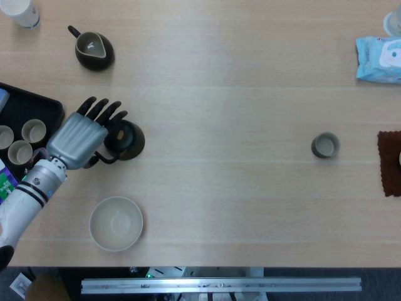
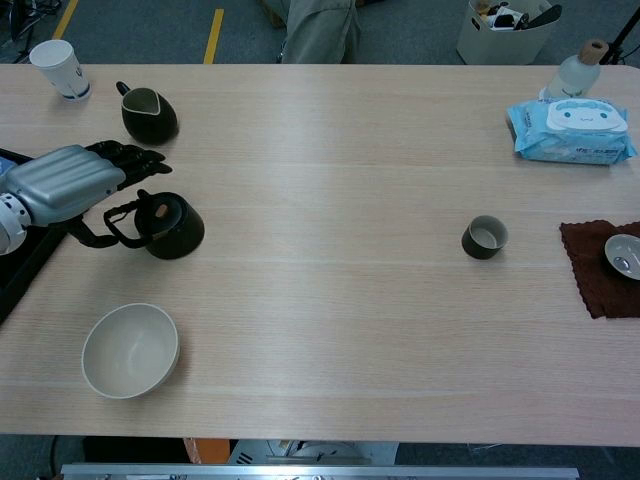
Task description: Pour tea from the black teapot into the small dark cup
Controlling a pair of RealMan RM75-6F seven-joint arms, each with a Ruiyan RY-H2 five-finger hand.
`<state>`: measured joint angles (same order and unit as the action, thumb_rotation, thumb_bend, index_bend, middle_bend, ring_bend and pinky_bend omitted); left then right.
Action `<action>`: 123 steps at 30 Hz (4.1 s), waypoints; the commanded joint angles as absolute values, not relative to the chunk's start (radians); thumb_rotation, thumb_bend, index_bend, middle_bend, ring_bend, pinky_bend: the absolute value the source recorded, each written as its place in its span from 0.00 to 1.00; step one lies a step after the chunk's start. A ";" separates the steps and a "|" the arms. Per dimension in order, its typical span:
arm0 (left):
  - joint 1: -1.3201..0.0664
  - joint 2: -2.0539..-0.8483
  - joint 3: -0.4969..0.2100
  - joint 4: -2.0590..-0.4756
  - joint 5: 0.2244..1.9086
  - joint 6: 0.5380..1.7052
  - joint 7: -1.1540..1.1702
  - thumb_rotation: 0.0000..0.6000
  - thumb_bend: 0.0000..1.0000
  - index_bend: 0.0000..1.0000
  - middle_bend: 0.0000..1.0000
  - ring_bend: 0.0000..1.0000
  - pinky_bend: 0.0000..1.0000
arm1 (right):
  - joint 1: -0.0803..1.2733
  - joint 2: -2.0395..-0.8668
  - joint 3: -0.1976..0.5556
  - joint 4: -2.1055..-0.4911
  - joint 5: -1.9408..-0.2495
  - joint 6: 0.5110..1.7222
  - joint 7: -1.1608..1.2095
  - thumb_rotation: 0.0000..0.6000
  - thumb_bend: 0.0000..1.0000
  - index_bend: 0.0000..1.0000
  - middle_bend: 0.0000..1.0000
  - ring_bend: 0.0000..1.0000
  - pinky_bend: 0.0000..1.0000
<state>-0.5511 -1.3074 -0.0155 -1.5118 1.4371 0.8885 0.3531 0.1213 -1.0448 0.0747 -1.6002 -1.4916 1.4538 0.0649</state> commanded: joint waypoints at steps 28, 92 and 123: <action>-0.546 -1.248 -0.010 -1.753 1.333 0.951 0.442 1.00 0.21 0.00 0.00 0.00 0.08 | 0.115 -1.059 0.072 -1.559 -1.501 1.450 0.116 1.00 0.06 0.34 0.33 0.26 0.28; -0.657 -1.237 -0.004 -1.653 0.772 0.982 0.699 1.00 0.21 0.25 0.00 0.00 0.08 | 0.095 -1.063 0.059 -1.537 -1.503 1.446 0.151 1.00 0.06 0.34 0.33 0.26 0.28; -0.798 -1.321 0.008 -1.623 0.613 0.915 0.787 1.00 0.21 0.22 0.00 0.00 0.08 | 0.083 -1.062 0.058 -1.530 -1.482 1.438 0.158 1.00 0.07 0.34 0.33 0.26 0.28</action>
